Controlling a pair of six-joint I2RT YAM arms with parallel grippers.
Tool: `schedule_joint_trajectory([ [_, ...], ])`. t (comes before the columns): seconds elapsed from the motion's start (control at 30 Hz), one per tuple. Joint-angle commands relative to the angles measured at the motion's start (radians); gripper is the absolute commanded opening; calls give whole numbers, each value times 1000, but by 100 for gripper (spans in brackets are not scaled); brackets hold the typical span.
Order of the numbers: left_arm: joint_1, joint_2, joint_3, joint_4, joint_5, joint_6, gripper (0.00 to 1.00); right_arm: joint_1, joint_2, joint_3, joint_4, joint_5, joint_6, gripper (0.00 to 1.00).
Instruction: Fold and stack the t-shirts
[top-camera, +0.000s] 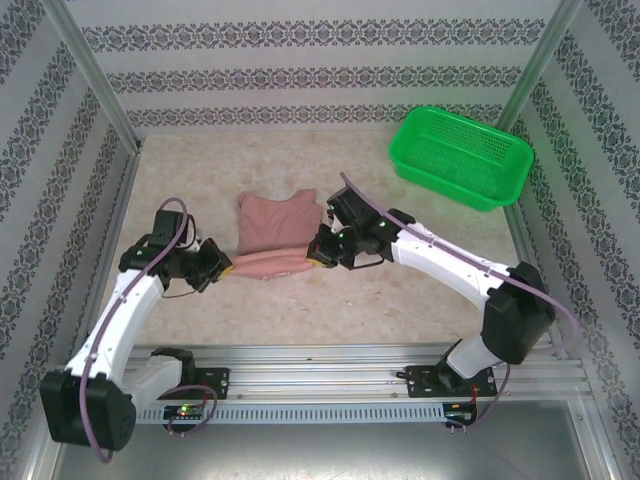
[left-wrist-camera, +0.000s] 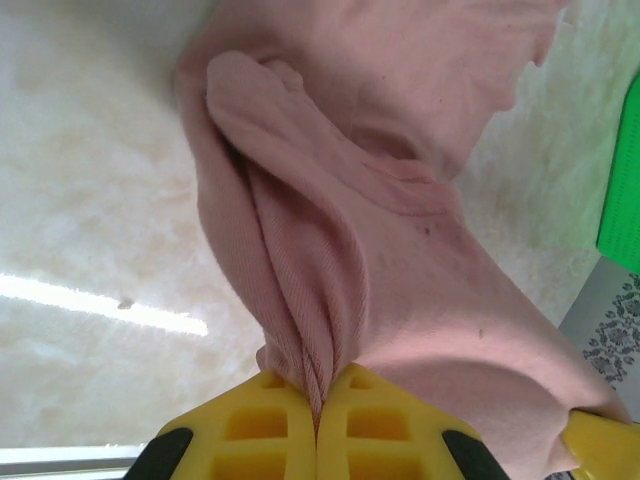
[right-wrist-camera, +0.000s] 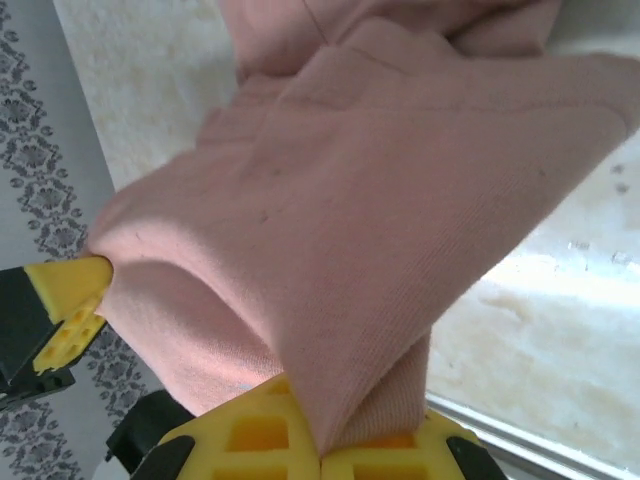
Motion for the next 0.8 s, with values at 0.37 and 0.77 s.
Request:
schedule_joint_trajectory([
  [0.37, 114, 433, 280, 204, 105, 88, 0, -155, 331, 270, -24, -121, -83, 0],
  [0.77, 155, 755, 529, 246, 186, 109, 0, -255, 582, 509, -21, -189, -71, 0],
])
